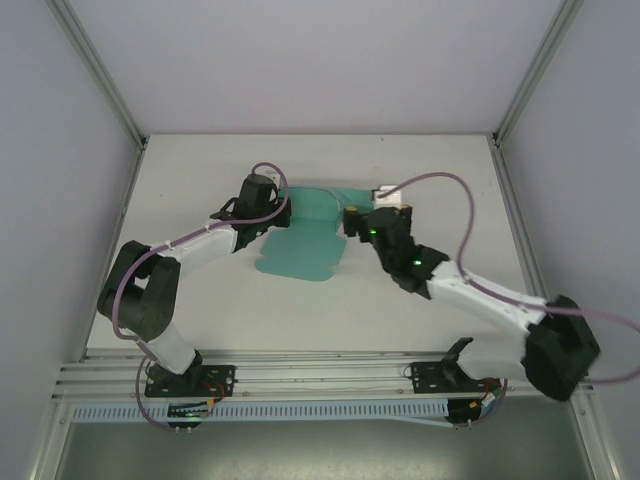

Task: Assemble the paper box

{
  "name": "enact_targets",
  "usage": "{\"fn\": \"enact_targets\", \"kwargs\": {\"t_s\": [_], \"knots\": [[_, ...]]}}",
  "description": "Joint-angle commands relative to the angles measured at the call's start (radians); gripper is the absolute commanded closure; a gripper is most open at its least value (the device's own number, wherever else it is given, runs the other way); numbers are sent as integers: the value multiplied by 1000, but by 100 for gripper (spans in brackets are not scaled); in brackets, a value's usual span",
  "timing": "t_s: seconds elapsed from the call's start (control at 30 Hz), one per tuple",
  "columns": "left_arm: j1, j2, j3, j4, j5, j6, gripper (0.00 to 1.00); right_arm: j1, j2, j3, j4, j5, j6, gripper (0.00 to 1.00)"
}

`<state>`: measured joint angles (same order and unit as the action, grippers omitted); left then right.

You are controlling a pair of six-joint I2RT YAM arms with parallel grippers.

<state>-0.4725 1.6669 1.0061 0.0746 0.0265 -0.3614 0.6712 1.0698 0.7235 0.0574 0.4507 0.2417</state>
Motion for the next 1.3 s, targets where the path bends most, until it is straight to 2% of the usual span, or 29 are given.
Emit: {"fn": "enact_targets", "kwargs": {"t_s": [0.0,0.07,0.13,0.2,0.3,0.47,0.53,0.83,1.13,1.27], "knots": [[-2,-23,3,42,43,39,100,-103,-86,-37,-83,-140,-4,1],[-1,-19,5,44,54,49,100,-203,-97,-18,-128,-161,-5,1],[-2,-17,6,49,59,50,100,-287,-72,21,-174,-245,-4,1],[-2,-19,0,56,64,51,100,-332,-29,57,-203,-298,8,1],[-2,-24,-4,63,60,57,100,-343,57,102,-210,-374,3,1],[-2,-25,0,61,36,66,100,-330,195,162,-169,-658,5,8],[-2,-22,8,58,31,64,100,-302,232,179,-143,-732,15,10],[-2,-16,19,53,9,65,100,-137,315,242,-104,-807,-7,12],[-1,-39,-1,87,32,97,100,-114,452,292,-65,-817,3,16],[-2,-70,-52,158,87,136,100,-117,475,296,-37,-802,6,18]]}}
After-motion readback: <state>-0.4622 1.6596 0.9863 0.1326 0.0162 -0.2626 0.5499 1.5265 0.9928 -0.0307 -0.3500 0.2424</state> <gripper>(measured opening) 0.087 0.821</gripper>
